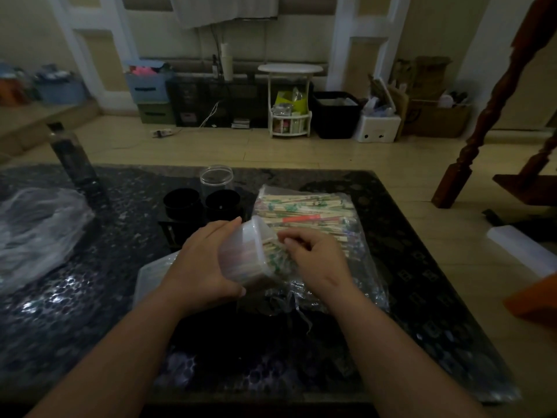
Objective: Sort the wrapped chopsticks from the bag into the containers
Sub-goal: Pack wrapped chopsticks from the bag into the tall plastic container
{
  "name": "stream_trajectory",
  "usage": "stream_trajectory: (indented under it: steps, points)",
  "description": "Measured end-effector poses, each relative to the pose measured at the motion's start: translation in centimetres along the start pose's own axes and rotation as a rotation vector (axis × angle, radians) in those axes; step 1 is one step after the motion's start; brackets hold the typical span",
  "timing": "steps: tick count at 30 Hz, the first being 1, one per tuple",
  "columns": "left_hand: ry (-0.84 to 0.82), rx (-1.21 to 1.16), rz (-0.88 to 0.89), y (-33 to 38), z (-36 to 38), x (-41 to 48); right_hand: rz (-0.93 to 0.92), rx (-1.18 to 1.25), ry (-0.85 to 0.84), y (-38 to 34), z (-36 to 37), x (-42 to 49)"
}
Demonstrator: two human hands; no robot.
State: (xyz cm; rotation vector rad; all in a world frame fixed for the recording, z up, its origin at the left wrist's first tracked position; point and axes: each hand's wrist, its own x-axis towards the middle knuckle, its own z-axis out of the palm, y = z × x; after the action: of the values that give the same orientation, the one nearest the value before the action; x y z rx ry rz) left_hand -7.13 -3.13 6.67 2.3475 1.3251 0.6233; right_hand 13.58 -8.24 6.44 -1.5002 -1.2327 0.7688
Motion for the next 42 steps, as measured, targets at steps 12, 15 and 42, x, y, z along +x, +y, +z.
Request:
stream_trajectory:
  steps: [12, 15, 42]
  points:
    - [0.057, 0.011, -0.012, 0.0, -0.3, 0.0, 0.320, -0.782, -0.265, 2.1, -3.4, 0.8]
    - [0.068, 0.014, -0.027, -0.1, -0.2, 0.1, 0.507, -0.931, -0.389, 2.2, -3.0, 0.2]
    - [0.111, -0.037, -0.071, -0.4, -0.5, 1.9, 0.320, -1.092, -0.352, 8.0, -0.4, 5.8]
